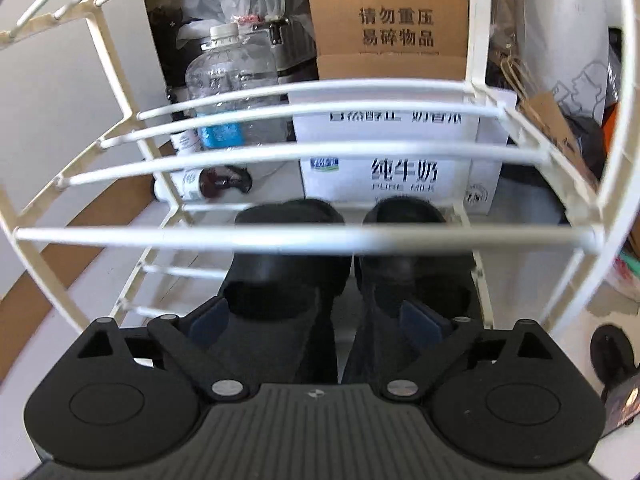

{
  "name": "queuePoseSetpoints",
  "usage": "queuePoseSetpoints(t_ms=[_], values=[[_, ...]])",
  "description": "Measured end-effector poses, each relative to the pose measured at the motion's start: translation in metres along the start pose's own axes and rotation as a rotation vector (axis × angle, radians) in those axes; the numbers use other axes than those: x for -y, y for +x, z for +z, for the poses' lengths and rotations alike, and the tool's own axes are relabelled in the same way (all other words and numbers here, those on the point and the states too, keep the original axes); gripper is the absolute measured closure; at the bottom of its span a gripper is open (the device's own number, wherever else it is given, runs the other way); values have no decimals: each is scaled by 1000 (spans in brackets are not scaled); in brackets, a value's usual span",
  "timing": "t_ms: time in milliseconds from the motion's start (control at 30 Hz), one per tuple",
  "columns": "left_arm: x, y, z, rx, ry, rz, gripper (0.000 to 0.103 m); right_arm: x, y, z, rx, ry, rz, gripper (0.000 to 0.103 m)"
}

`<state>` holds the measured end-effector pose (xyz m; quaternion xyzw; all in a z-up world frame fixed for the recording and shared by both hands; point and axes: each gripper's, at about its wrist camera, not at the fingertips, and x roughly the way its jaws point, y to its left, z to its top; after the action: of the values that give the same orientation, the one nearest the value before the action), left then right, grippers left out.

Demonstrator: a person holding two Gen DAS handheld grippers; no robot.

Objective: Organize scattered shoes
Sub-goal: 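Lower the clogs onto the rack's bottom shelf and open the right gripper, then pull the right gripper back from the rack over the shoe rows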

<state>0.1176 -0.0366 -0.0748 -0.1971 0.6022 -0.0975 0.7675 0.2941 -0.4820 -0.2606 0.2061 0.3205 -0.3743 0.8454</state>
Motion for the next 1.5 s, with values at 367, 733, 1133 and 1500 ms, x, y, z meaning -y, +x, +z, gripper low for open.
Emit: queuePoseSetpoints(t_ms=[367, 733, 1133, 1500], values=[[1, -31, -5, 82, 15, 26, 11, -13, -41, -18, -11, -156, 155, 9], [-5, -53, -14, 94, 16, 29, 12, -25, -81, -3, -222, -314, 130, 18], [-6, -47, -19, 69, 48, 77, 13, -15, -186, 45, -239, -350, 211, 25], [0, -63, -37, 80, 138, 91, 13, 42, -251, 42, -297, -311, 208, 25]])
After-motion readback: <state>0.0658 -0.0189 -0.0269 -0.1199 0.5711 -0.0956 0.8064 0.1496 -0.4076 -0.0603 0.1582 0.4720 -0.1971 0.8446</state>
